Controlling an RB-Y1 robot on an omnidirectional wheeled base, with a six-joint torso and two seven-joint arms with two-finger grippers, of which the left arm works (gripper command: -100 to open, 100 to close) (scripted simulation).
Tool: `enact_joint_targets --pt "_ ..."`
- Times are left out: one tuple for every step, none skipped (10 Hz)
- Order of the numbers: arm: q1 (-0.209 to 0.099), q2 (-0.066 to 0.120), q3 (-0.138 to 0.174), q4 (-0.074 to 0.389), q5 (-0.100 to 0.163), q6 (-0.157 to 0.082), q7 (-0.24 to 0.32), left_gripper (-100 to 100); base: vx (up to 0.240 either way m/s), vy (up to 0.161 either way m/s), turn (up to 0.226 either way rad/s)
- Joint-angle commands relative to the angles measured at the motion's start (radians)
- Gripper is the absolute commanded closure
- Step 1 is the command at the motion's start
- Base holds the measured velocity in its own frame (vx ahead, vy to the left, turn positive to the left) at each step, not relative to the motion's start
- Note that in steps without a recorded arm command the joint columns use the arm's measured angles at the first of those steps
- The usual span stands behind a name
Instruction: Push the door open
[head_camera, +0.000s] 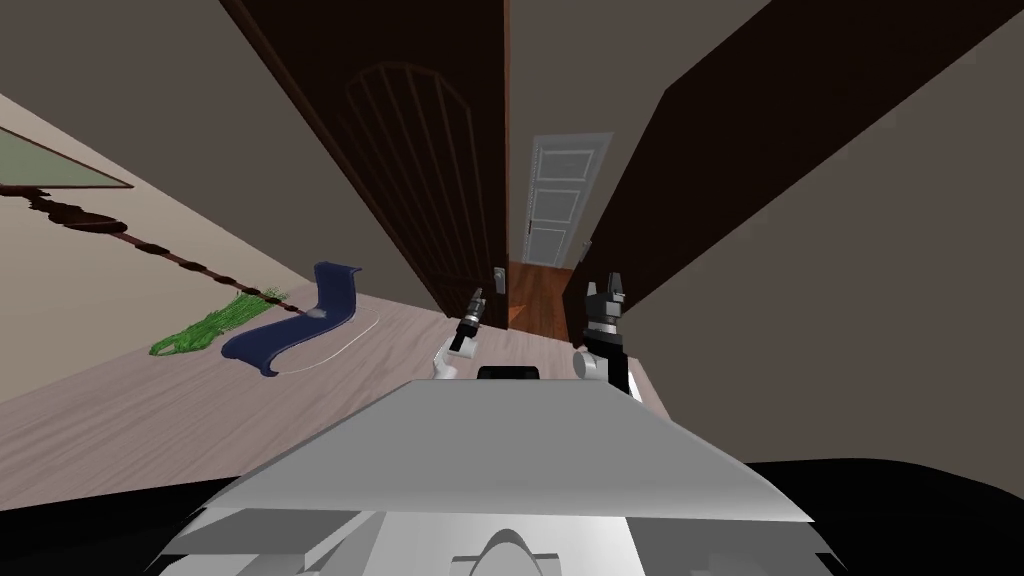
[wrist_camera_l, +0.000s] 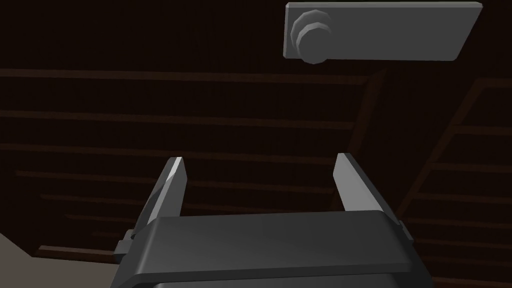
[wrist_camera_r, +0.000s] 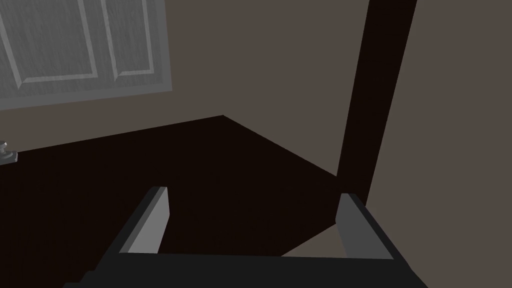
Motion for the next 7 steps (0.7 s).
enact_joint_targets --pt "-0.015 -0.001 -0.005 0.03 0.001 0.014 0.001 -100 0.094 0.03 -0.052" --pt "-0.029 -0.005 -0.012 0.064 0.001 0.022 -0.001 -100 0.126 0.024 -0.09" --pt "-0.036 -0.008 -0.014 0.08 0.001 0.026 -0.002 -100 0.121 0.031 -0.063" --pt "-0.042 -0.01 -0.017 0.095 0.002 0.03 -0.002 -100 0.111 0.022 -0.033" --pt "-0.051 -0.013 -0.021 0.118 0.002 0.036 -0.003 -100 0.115 0.038 -0.041" --pt "-0.06 -0.017 -0.025 0.141 0.002 0.041 -0.004 -100 0.145 0.04 -0.053" --pt "-0.053 -0.019 -0.023 0.124 0.0 0.04 -0.006 -100 0.069 0.016 -0.009"
